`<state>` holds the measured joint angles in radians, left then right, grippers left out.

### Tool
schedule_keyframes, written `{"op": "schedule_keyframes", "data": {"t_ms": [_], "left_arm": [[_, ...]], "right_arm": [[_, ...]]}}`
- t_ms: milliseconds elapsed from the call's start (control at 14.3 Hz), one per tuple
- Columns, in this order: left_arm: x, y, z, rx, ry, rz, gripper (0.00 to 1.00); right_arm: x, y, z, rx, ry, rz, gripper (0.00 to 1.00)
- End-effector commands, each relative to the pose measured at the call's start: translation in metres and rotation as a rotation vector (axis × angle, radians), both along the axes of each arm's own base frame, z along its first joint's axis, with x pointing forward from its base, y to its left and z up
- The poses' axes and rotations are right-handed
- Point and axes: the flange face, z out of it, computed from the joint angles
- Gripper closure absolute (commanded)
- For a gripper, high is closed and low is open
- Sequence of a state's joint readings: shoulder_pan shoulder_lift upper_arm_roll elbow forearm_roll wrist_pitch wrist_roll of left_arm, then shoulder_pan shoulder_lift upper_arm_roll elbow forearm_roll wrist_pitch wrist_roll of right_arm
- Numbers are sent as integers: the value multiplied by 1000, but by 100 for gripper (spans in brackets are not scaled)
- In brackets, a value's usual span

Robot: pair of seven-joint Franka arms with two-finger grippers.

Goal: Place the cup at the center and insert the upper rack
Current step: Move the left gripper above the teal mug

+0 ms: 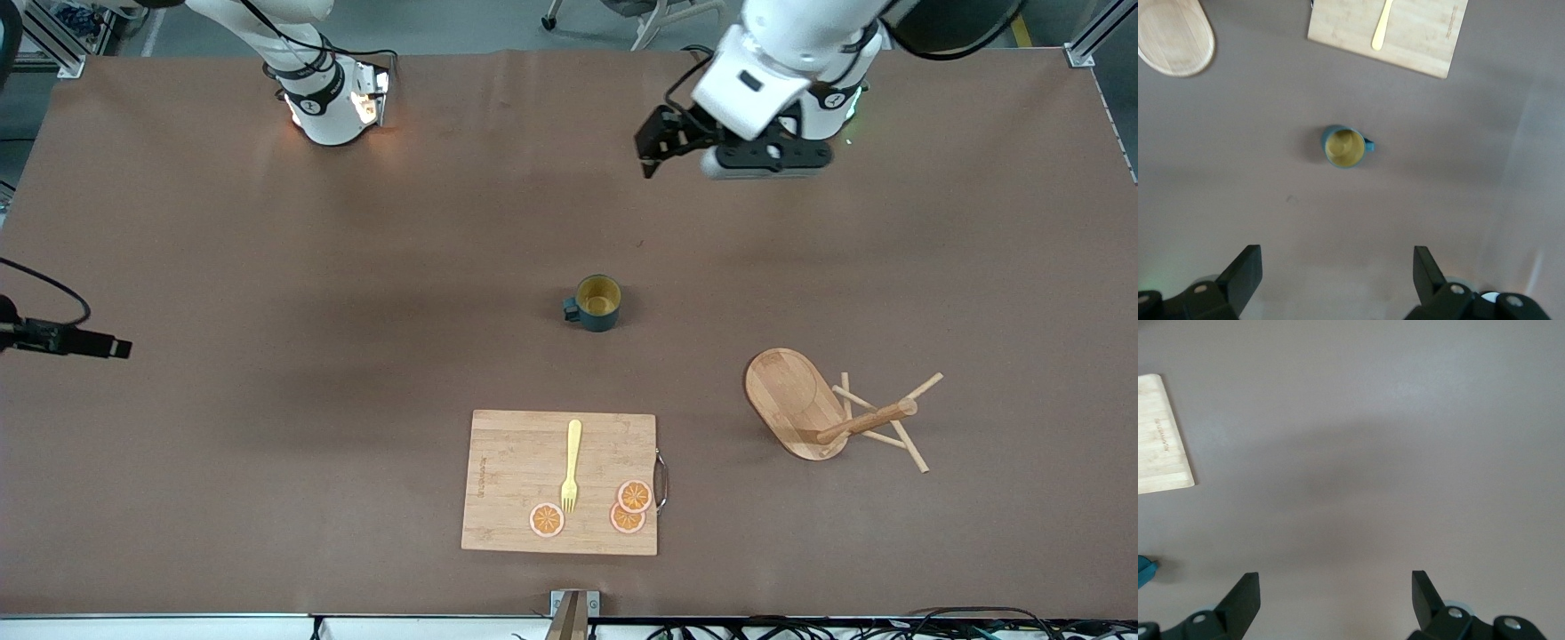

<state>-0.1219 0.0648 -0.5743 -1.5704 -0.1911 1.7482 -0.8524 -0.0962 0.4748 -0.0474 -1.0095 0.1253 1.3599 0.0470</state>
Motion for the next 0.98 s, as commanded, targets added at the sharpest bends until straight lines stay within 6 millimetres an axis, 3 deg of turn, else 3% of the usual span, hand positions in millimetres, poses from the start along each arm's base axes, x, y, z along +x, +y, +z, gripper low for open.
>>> {"op": "schedule_keyframes", "data": {"t_ms": [0,210,420,630,910], "left_arm": [[-19,-44,-15,8,24,60,0],[-43,-87,-45,31,90,110,0],[-58,-130,-79,42,68,142,0],[-75,-174,-109,67,38,157,0],[-103,-221,-180,178,-68,178,0]], "right_arm": [[-8,1,11,-23,-21,46,0],[-29,-2,54,-74,-70,29,0],[-35,4,54,-96,-90,28,0],[-58,1,59,-87,-151,27,0],[-68,3,55,-83,-135,34,0]]}}
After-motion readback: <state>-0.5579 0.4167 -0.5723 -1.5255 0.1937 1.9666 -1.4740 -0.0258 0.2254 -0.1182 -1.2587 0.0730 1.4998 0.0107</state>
